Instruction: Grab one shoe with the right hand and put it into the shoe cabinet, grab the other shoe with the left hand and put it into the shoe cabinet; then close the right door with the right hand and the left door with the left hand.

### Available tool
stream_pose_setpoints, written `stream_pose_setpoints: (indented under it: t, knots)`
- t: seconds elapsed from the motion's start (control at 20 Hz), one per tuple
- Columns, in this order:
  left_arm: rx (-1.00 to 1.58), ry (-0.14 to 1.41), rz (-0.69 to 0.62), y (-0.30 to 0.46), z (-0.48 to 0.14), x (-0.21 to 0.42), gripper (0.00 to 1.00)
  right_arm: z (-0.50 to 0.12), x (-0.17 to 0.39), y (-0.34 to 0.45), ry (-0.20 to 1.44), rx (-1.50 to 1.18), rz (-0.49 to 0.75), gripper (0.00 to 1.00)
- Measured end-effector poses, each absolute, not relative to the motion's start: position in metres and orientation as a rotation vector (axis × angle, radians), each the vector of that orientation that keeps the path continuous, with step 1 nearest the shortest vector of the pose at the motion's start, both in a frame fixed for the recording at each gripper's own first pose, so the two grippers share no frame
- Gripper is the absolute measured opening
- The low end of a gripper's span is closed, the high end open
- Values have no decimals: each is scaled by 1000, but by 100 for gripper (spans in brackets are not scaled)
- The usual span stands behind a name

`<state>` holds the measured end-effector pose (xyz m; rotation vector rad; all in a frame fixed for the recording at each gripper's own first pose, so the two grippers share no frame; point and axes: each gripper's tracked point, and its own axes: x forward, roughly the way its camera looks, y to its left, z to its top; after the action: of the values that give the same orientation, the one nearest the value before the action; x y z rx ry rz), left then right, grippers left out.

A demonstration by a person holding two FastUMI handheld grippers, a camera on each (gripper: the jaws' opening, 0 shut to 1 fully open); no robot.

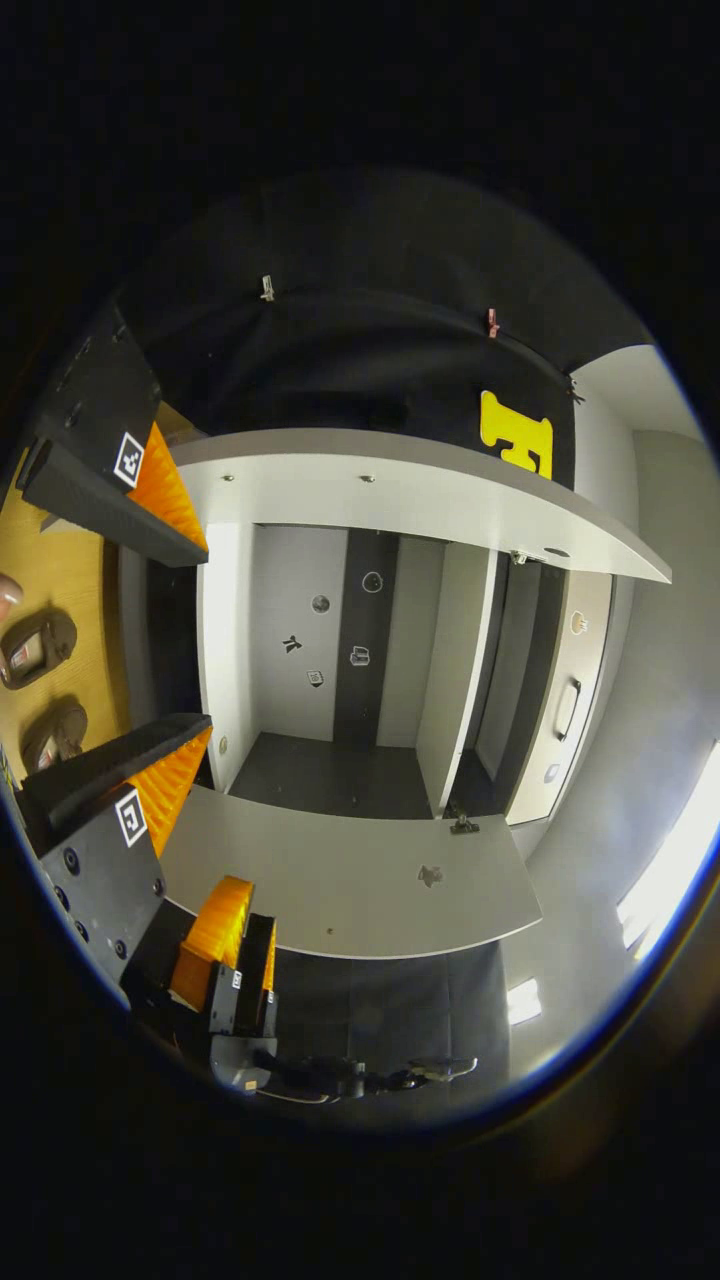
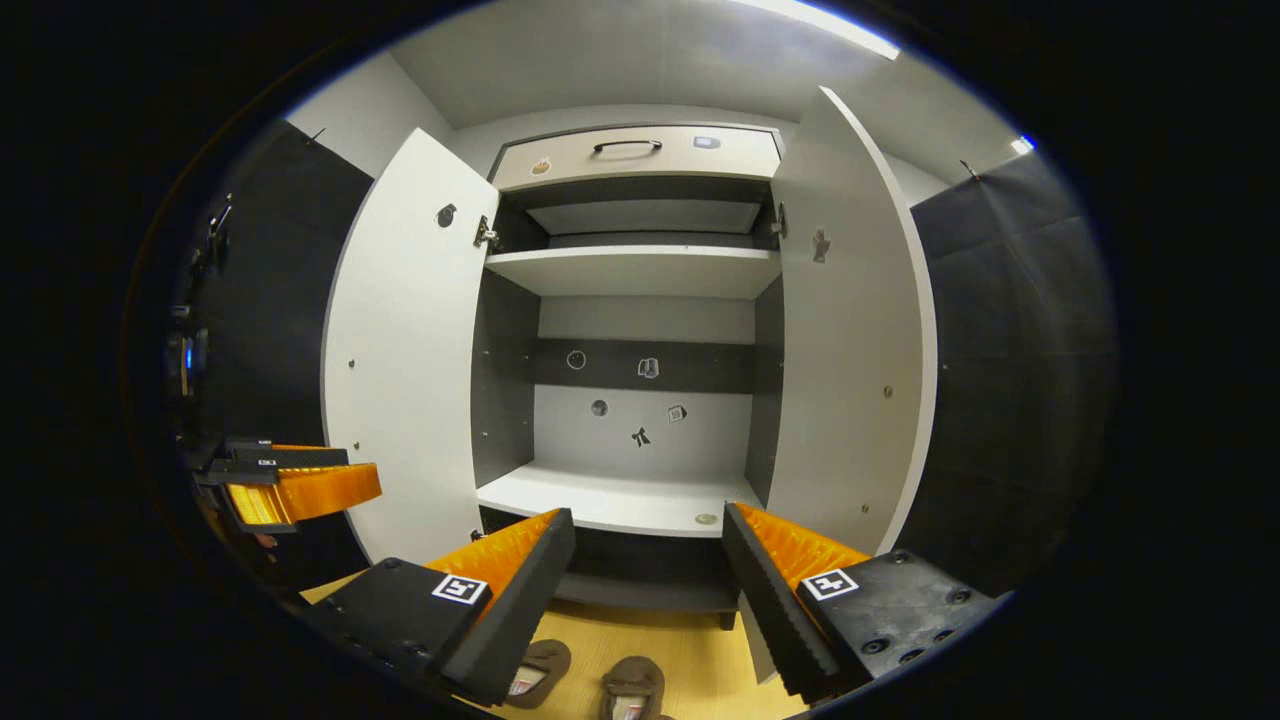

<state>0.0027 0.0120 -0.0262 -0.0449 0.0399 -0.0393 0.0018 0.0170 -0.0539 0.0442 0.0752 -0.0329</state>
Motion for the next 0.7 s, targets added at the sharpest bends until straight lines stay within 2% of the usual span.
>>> stream_pose_setpoints:
  t: [0.2,0.25,0.35,0.7]
  knots:
    - [-29,15,-63,12,-22,-3,93,-103,2,27,175,63,-32,98]
    - [-23,14,-67,12,-23,-5,93,-116,2,30,198,75,-29,95]
    - [-16,19,-72,12,-26,-6,94,-146,0,35,246,89,-29,98]
    - [-14,129,-77,16,-68,-11,94,-260,-13,49,464,138,-36,98]
